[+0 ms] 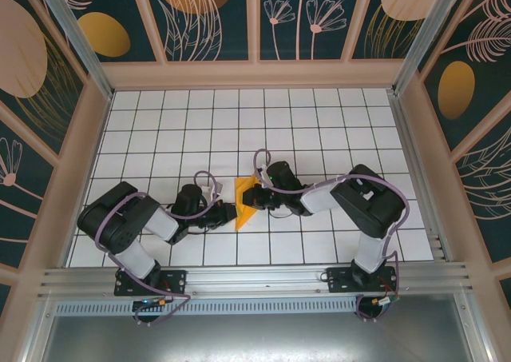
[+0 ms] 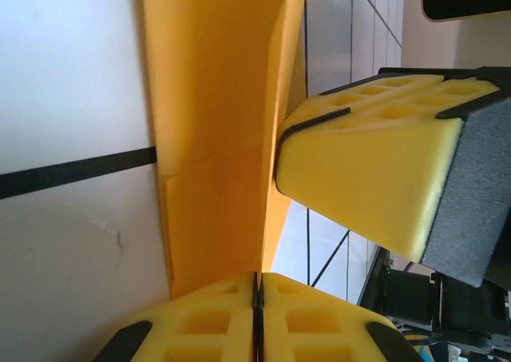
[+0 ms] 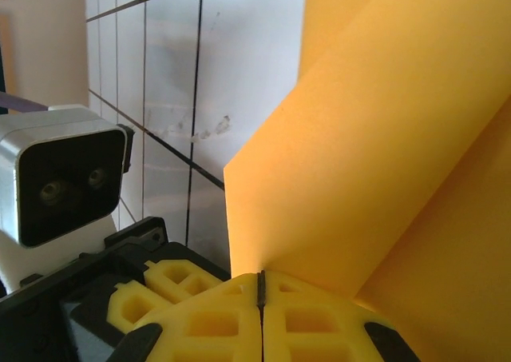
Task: Fold a paper plane with a square sheet of paper (pick it up from the middle)
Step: Fourth fold the wing at the center of the table.
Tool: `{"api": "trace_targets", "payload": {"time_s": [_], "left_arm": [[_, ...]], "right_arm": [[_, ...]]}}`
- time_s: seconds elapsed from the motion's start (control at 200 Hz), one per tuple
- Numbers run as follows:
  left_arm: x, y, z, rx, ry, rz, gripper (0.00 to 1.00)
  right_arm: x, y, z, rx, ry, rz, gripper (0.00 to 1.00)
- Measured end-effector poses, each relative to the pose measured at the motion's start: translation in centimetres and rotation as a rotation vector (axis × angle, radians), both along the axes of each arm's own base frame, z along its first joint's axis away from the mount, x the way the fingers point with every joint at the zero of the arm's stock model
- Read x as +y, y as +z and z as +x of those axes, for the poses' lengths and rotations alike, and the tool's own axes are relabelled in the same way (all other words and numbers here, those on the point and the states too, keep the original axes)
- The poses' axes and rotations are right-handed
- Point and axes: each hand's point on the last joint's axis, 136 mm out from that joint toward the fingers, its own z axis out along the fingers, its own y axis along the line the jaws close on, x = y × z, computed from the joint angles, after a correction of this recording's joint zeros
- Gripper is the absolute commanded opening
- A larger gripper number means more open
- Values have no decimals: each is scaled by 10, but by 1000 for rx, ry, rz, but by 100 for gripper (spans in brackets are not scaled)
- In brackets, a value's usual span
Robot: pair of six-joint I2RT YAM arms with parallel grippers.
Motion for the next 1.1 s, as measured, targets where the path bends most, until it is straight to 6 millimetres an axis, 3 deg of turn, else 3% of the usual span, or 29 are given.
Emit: {"api": "trace_targets", "payload": {"time_s": [0.26,0.61,1.096], "left_arm": [[-1,3,0,-12,-13,-1,23],[4,3,-1,-29,-17,50,24],[4,-6,1,-9,-27,75,1]], "right_arm": [[1,-3,4,5,-13,-9,8],[0,-4,6,9,-33,-14,8],[-2,-10,7,20,-43,-31,9]]}}
